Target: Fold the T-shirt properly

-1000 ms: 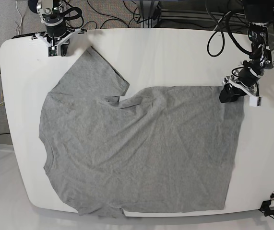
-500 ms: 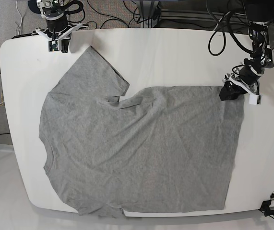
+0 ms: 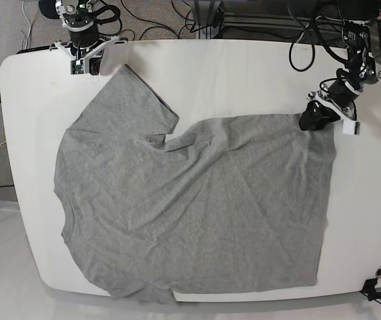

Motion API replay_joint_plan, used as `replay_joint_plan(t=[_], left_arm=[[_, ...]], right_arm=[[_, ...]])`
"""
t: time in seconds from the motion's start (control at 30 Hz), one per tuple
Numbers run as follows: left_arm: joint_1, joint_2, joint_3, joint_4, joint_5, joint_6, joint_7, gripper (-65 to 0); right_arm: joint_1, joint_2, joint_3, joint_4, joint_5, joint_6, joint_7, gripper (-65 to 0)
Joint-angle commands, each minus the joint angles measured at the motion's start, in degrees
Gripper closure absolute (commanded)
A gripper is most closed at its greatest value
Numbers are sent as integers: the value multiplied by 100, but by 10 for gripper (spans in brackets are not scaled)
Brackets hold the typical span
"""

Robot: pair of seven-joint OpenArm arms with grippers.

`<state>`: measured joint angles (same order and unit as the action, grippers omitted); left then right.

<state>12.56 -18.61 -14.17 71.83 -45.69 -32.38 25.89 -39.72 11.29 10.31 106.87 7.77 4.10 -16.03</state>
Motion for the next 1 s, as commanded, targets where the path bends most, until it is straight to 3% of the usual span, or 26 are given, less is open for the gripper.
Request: replay_joint_plan(t=[0.0,0.13,0.27,0.37,0.53,0.8,0.97], left_arm=[[67,-60,-2,12,248,157,202,-228],[67,-86,-11,12,248,148,202,-239],[50,-86,-20,12,248,157,202,-381],[50,-86,-134,12,248,157,202,-445],[50,-227,-169,39,222,130,229,-450],[322,-253,-249,1287,213,130,457,-451],[612,-227,-890,1586,222,157,466,-451]], right_arm=[[-58,10,38,87,1,-19,96,-14],[-58,10,38,87,10,-19,96,-14],[-58,10,38,95,36,-19,96,-15],[-67,10,38,104,36,-19,96,-52],[-67,10,38,104,36,-19,96,-155],[-58,10,38,104,36,-19,96,-153],[-58,10,38,104,36,-10,96,-153]])
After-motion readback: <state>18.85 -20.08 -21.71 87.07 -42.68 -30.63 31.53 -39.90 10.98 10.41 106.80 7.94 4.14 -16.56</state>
